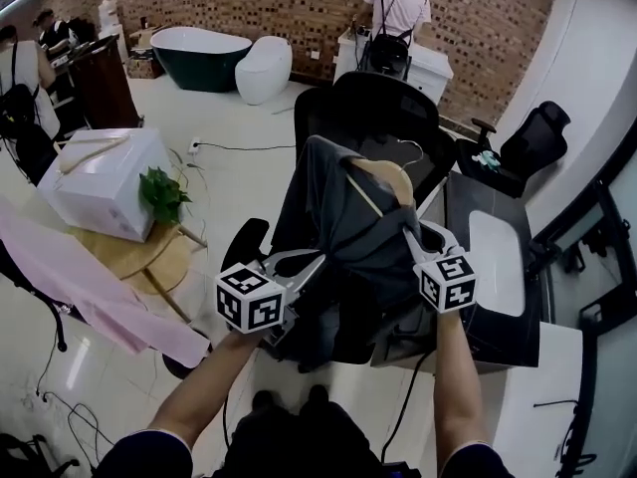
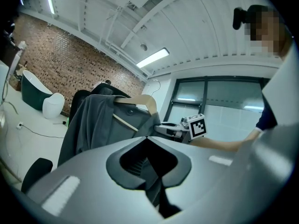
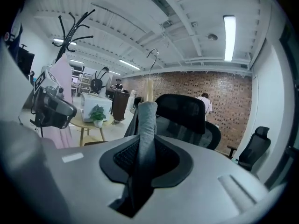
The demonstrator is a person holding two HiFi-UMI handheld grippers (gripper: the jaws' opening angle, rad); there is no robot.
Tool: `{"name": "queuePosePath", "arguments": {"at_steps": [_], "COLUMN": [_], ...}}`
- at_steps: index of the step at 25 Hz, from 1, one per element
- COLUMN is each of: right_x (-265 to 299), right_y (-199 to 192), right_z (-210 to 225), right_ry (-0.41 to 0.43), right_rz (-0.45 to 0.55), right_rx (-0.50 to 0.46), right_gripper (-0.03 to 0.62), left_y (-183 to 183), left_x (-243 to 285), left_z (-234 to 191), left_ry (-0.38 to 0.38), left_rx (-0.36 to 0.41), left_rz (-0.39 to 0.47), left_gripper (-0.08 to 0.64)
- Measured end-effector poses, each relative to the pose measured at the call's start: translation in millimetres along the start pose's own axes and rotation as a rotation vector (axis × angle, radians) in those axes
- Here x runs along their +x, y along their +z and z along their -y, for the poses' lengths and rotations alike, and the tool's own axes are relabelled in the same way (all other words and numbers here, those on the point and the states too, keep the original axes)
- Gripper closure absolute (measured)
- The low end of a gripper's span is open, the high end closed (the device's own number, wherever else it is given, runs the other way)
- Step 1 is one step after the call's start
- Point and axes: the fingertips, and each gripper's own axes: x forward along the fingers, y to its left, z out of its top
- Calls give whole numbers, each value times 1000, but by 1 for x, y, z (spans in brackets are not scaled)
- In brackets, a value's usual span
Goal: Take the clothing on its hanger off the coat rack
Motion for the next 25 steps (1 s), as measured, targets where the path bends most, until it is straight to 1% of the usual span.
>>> {"name": "queuePosePath", "arguments": {"at_steps": [7, 13, 19, 25], "right_x": [33, 59, 86, 117], "right_y": [-41, -68, -104, -151], "right_z": [-21, -42, -59, -83], "right_ry": [89, 143, 166, 192], "right_rz": [-43, -85, -121, -197], "right_rx": [130, 166, 243, 338], "right_gripper": [535, 535, 535, 535], "left_y": [-38, -65, -85, -106], "left_x": [-12, -21, -29, -36], "left_z": [-13, -24, -37, -42], "left_ry": [61, 98, 140, 162], "left_rx": [-66, -103, -132, -174], "left_rz": [-39, -71, -88, -105], "left_gripper": [548, 548, 548, 548]}}
